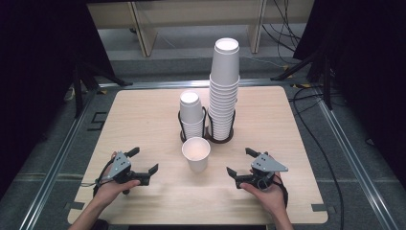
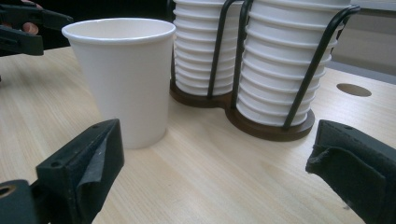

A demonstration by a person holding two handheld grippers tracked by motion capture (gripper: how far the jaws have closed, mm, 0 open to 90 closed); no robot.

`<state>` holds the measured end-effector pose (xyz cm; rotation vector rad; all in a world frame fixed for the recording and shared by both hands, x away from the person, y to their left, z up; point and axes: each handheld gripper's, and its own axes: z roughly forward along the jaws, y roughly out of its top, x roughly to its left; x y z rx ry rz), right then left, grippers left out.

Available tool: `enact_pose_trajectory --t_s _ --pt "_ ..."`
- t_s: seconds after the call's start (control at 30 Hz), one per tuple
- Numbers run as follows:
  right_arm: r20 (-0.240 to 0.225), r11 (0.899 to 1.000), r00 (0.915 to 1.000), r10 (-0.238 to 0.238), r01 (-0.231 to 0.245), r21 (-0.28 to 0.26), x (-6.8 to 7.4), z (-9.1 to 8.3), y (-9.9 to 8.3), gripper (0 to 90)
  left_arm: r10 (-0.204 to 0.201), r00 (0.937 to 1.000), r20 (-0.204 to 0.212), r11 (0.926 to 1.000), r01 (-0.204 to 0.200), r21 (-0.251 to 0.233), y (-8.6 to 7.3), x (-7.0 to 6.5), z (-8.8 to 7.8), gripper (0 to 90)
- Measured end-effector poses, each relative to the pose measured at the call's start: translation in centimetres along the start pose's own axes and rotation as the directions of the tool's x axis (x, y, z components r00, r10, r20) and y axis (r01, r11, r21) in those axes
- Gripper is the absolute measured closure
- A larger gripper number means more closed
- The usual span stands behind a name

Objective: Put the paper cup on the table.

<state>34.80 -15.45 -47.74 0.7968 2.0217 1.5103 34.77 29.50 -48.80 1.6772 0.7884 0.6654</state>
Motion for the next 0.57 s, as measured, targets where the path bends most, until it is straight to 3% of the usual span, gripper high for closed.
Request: enact_pose_trajectory --t_s 0.07,0.13,0.2,0.23,0.27,0.3,0.33,0.4,0.5,0.57 --pt "0.010 1.000 0.9998 -0.020 0.020 0.018 -0.1 -0.1 0.0 3.2 -0.007 1.0000 -0.006 0.9996 0.007 -0.027 -0.3 0.4 -0.1 0.0" --pt "-0.020 1.000 0.9997 0.018 -0.017 0.019 0.1 0.0 -0.1 3.2 -0.014 0.9994 -0.030 0.9998 0.014 -0.017 -0.6 0.6 -0.5 0.0" --pt "0.011 1.000 0.9999 0.008 -0.009 0.027 0.1 0.0 -0.2 3.2 -0.018 0.9987 -0.048 0.9996 0.017 -0.021 -0.9 0.8 -0.7 0.0" --pt "0.006 1.000 0.9999 0.013 -0.013 0.015 0.1 0.0 -0.2 3.2 -0.013 0.9989 -0.045 0.9988 0.011 -0.047 -1.1 0.9 -0.5 0.0" --pt "0.003 1.000 1.0000 0.004 -0.004 0.012 0.1 0.1 -0.2 3.1 -0.013 0.9986 -0.051 0.9986 0.010 -0.051 -1.2 0.9 -0.5 0.0" --pt "-0.015 0.999 0.9996 0.024 -0.024 0.032 0.2 0.0 -0.2 3.2 -0.008 0.9987 -0.051 0.9984 0.005 -0.056 -1.2 0.9 -0.6 0.0" --pt "-0.030 1.000 0.9992 0.025 -0.025 0.011 0.3 0.1 -0.3 3.2 -0.007 0.9987 -0.051 0.9982 0.004 -0.059 -1.2 0.9 -0.6 0.0" --pt "-0.027 0.999 0.9989 0.037 -0.037 0.005 0.5 0.2 -0.4 3.1 -0.006 0.9981 -0.061 0.9993 0.004 -0.037 -1.2 0.8 -0.8 0.0" --pt "-0.018 1.000 0.9997 0.019 -0.019 0.012 0.2 0.2 -0.5 3.1 -0.005 0.9980 -0.062 0.9991 0.002 -0.042 -1.2 0.6 -0.8 0.0" --pt "-0.013 0.999 0.9994 0.032 -0.032 0.008 0.4 0.0 -0.4 3.2 -0.006 0.9980 -0.062 0.9991 0.003 -0.042 -1.2 0.6 -0.8 0.0"
